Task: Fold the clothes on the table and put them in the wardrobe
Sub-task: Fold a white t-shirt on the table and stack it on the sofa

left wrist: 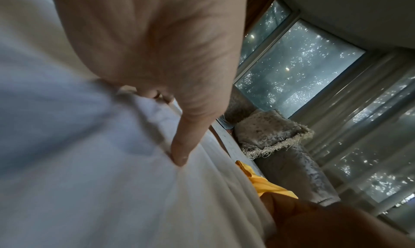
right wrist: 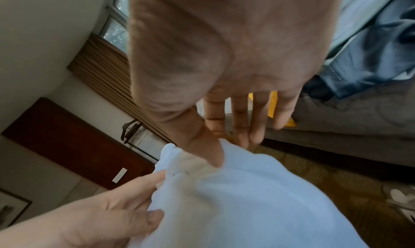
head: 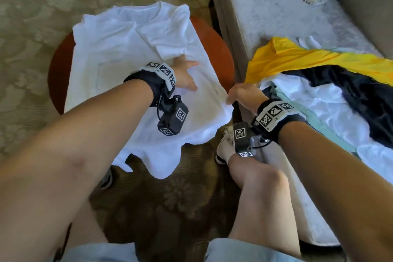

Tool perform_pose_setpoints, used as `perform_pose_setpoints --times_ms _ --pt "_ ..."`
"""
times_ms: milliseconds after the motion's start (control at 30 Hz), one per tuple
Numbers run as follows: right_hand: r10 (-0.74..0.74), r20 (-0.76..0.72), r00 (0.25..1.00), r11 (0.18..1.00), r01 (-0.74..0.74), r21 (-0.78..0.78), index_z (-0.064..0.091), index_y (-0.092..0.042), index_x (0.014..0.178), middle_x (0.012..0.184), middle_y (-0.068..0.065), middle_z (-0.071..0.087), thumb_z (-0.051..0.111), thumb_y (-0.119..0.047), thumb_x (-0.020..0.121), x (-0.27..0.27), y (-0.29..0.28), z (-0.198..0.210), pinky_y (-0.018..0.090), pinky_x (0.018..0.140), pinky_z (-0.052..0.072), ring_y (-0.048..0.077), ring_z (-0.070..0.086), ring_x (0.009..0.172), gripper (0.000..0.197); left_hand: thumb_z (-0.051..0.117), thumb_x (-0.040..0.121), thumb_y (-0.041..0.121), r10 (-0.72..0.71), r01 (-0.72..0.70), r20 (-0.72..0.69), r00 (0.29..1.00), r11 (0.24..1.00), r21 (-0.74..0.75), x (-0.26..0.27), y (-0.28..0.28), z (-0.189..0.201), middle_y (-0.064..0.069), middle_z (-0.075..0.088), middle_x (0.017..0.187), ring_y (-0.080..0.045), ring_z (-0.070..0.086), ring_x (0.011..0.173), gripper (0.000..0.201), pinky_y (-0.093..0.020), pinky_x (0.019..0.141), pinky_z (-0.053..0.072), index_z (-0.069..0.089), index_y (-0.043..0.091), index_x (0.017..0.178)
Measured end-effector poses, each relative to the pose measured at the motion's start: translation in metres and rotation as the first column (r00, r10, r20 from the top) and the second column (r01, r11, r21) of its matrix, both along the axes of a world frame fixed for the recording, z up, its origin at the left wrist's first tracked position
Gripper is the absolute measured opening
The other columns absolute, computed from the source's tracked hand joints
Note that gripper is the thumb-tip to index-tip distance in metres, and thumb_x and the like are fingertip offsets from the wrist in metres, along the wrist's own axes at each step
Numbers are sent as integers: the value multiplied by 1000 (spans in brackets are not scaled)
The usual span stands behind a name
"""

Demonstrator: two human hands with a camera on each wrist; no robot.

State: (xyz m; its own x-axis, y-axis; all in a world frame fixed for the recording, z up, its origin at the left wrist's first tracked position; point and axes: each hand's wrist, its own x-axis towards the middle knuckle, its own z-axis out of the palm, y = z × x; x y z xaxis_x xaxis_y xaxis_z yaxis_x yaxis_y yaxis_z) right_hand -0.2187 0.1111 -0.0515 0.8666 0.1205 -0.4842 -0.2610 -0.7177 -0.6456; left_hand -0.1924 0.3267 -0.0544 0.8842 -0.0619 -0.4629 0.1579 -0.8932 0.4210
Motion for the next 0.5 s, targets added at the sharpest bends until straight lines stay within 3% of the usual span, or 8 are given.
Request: perform_pose_setpoints --times_ms 67,167,267,333,433,500 --pt "-74 45 996 994 70 82 70 -23 61 74 2 61 66 -11 71 -3 -7 -4 35 72 46 25 55 84 16 72 84 34 7 -7 13 1000 1000 -11 1 -1 0 -3 -5 162 -21 3 150 87 -39 119 19 20 32 152" --pt "-190 44 981 964 178 196 66 -27 54 76 2 61 61 -19 61 -1 -16 -9 43 79 50 27 57 87 12 72 85 33 15 -15 22 1000 1000 -14 0 -3 2 -3 -5 162 -20 1 150 85 -38 120 16 20 31 152" --pt "-238 -72 969 899 248 361 63 -18 71 75 5 59 65 -6 77 -5 -14 1 33 70 49 24 57 77 13 72 84 32 21 -21 30 999 1000 -9 0 -5 2 -3 -4 162 -20 2 149 85 -38 120 17 22 30 153" --pt "-144 -184 972 890 209 405 66 -11 87 84 6 69 70 -9 87 -14 -13 7 28 66 56 22 68 77 4 73 83 32 31 -30 38 999 999 -10 0 -6 2 -2 -2 162 -20 5 149 85 -37 119 18 23 29 152" --pt "0 -272 962 959 77 273 70 -7 106 97 8 74 80 -5 78 -27 -13 6 35 75 60 24 73 88 29 73 84 32 38 -38 46 998 999 9 -1 -7 4 -1 0 162 -21 7 149 84 -38 119 20 24 30 152" --pt "6 -255 967 982 43 185 71 -6 105 100 12 72 76 4 77 -31 -15 5 42 85 59 30 70 94 31 72 84 33 33 -34 52 998 999 30 -2 -6 4 -1 0 162 -22 8 149 83 -38 119 20 25 31 152"
